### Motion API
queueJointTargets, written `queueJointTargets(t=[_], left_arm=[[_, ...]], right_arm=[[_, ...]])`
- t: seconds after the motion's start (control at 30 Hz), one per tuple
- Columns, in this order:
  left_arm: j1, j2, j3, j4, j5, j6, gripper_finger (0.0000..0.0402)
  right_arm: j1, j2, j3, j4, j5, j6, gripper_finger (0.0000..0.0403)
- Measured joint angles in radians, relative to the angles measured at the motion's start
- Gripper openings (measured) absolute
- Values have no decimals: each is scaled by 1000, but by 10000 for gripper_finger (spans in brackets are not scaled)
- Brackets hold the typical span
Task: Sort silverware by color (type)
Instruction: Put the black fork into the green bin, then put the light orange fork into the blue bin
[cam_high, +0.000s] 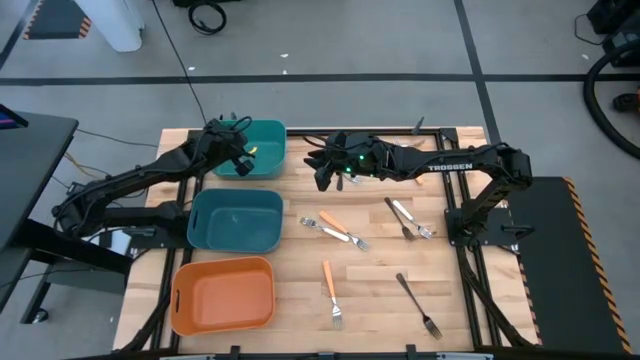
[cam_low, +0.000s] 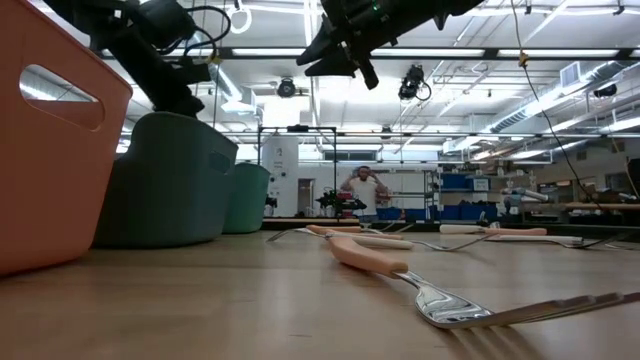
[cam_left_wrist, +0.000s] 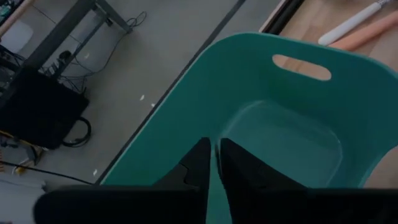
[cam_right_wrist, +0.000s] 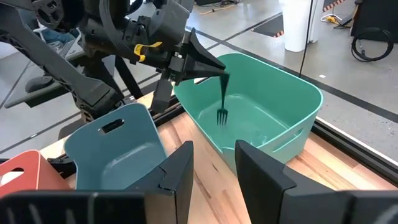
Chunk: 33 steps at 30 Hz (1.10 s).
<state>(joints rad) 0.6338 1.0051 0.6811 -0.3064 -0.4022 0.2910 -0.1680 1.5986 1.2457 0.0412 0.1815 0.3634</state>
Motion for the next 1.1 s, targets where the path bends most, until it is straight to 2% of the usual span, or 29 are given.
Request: queueJointTargets(t=[0.3, 0.7, 0.93, 1.1], left_arm=[[0, 3, 0, 2, 0, -44, 85], [-18, 1, 0, 4, 0, -44, 87], [-102, 0, 1, 67, -1, -45, 87], [-192, 0, 89, 69, 0, -45, 87]], right_arm=[[0, 0, 0, 0, 0, -1, 126], [0, 0, 0, 0, 0, -8, 126], [17, 0, 0, -15, 0, -52, 126], [49, 0, 0, -68, -1, -79, 126]])
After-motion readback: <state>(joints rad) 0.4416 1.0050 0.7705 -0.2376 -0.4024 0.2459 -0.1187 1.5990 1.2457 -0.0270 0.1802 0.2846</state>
